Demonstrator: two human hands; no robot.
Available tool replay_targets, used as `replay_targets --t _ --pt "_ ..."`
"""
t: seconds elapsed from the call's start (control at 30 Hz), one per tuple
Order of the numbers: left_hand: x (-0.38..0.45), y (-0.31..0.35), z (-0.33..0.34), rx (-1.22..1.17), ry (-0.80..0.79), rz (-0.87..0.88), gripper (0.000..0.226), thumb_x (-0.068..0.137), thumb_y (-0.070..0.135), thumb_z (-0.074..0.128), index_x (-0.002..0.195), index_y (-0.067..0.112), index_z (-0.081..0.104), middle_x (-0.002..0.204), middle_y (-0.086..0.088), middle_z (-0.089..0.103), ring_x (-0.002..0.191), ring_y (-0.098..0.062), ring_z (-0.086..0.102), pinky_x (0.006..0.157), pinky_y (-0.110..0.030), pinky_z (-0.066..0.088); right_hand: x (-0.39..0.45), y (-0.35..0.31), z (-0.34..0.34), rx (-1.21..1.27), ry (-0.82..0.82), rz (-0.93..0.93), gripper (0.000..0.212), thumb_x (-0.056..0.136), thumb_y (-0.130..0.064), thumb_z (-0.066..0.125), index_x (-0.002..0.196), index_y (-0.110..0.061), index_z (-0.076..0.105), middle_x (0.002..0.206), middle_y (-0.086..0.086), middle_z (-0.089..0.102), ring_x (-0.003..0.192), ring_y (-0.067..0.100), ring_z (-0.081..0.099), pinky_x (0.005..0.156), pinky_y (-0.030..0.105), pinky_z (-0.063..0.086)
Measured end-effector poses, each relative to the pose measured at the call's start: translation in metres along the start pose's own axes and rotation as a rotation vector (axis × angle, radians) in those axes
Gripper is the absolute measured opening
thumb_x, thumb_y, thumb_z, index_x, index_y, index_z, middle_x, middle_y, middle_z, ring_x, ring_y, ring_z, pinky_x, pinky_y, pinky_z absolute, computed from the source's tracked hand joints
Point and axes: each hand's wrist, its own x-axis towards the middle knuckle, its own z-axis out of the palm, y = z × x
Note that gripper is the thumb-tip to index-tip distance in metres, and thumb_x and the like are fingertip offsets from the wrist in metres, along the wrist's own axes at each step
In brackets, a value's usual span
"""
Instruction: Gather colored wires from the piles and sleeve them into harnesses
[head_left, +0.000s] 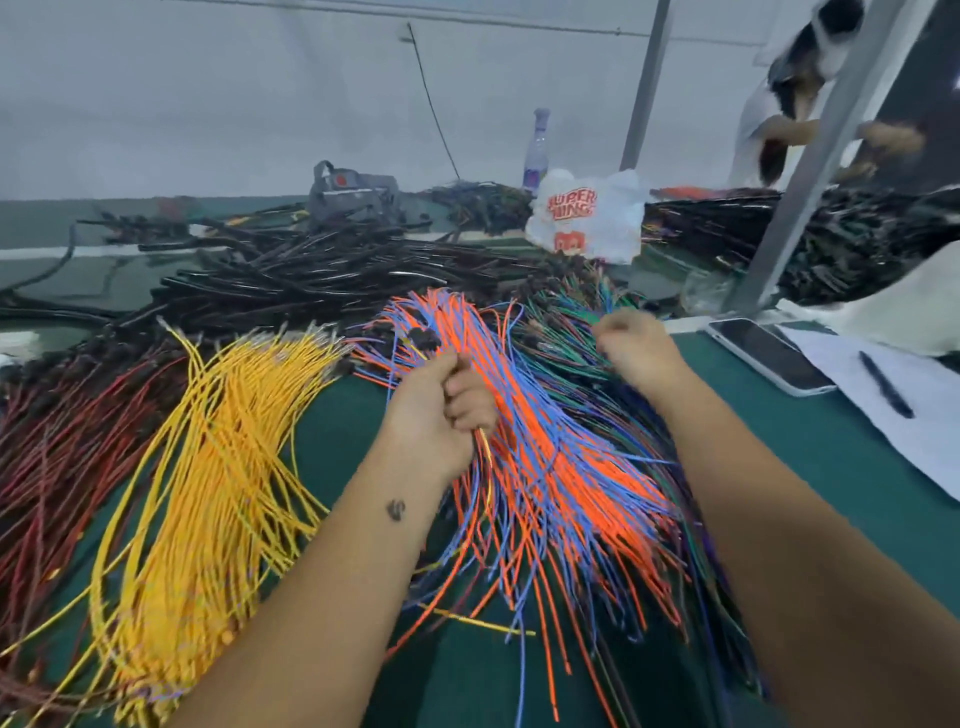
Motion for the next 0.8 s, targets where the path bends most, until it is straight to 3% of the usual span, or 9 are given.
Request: replay_targets --t 0.07,0.13,0.27,0.37,0.47,0.53,0.6,0.7,0.8 --pt "0.012 0.004 0.003 -0.11 -0.034 0.024 0.032 0.098 0.027 0.034 0.067 0.018 0.038 0.041 0.008 0.028 0.027 -0.003 0.024 0.03 -0.014 0.016 -0.009 0.018 0.006 -0.394 -0.043 0.014 0.026 0.081 -0.013 0.054 0.104 -0.007 0.065 0.109 0.022 0.061 0.105 0.035 0.057 0.089 0.038 0.047" --pt "0.023 0.001 -0.001 -0.15 0.006 0.091 0.033 0.101 0.022 0.03 0.069 0.017 0.038 0.042 0.007 0.031 0.028 -0.003 0.025 0.031 -0.014 0.015 -0.016 0.027 0.011 -0.597 0.004 -0.024 0.036 0.082 -0.015 0.056 0.116 -0.006 0.06 0.12 0.023 0.055 0.114 0.039 0.051 0.093 0.042 0.045" --pt "0.028 -0.028 -0.02 0.339 0.235 0.332 0.028 0.105 0.014 0.028 0.079 0.018 0.04 0.044 0.008 0.029 0.03 -0.001 0.021 0.032 -0.013 0.016 -0.017 0.026 0.008 -0.651 0.034 -0.082 0.03 0.084 -0.008 0.055 0.113 -0.004 0.062 0.117 0.019 0.054 0.111 0.037 0.053 0.088 0.042 0.047" --pt "0.028 -0.037 -0.025 0.627 0.242 0.42 0.025 0.104 0.012 0.03 0.082 0.017 0.041 0.052 0.004 0.027 0.032 -0.002 0.021 0.032 -0.012 0.019 -0.01 0.026 -0.006 -0.625 0.032 -0.125 0.02 0.09 -0.019 0.059 0.105 -0.011 0.07 0.111 0.017 0.059 0.105 0.035 0.058 0.083 0.039 0.049" --pt "0.026 -0.04 -0.023 0.716 0.227 0.472 0.025 0.104 0.012 0.03 0.081 0.018 0.038 0.059 0.001 0.024 0.035 -0.001 0.022 0.034 -0.013 0.019 -0.006 0.023 -0.021 -0.665 0.083 -0.173 0.026 0.096 -0.038 0.054 0.099 -0.016 0.068 0.104 0.012 0.065 0.099 0.033 0.061 0.072 0.033 0.041" --pt "0.025 -0.042 -0.023 0.744 0.232 0.488 0.024 0.104 0.012 0.03 0.082 0.018 0.038 0.06 0.001 0.025 0.036 -0.001 0.022 0.034 -0.014 0.018 -0.003 0.02 -0.027 -0.692 0.136 -0.187 0.03 0.1 -0.039 0.047 0.105 -0.016 0.065 0.105 0.014 0.066 0.1 0.034 0.061 0.07 0.033 0.037" --pt "0.025 -0.043 -0.025 0.746 0.236 0.487 0.024 0.104 0.013 0.029 0.083 0.017 0.04 0.06 0.001 0.025 0.036 -0.001 0.022 0.034 -0.014 0.018 0.0 0.018 -0.034 -0.623 0.221 -0.171 0.031 0.101 -0.037 0.044 0.108 -0.014 0.063 0.105 0.018 0.065 0.099 0.036 0.061 0.07 0.036 0.036" --pt "0.026 -0.042 -0.025 0.72 0.231 0.478 0.026 0.104 0.013 0.029 0.082 0.016 0.042 0.056 0.003 0.027 0.035 -0.001 0.023 0.034 -0.014 0.018 0.004 0.017 -0.054 -0.3 0.428 -0.116 0.032 0.101 -0.034 0.044 0.103 -0.007 0.063 0.094 0.02 0.063 0.09 0.038 0.059 0.07 0.038 0.037" --pt "0.026 -0.041 -0.025 0.683 0.235 0.473 0.025 0.104 0.013 0.031 0.083 0.015 0.044 0.053 0.004 0.028 0.034 0.0 0.022 0.034 -0.013 0.018 0.008 0.014 -0.073 0.069 0.48 -0.057 0.034 0.096 -0.026 0.048 0.077 0.001 0.054 0.068 0.015 0.046 0.063 0.029 0.042 0.058 0.035 0.028"
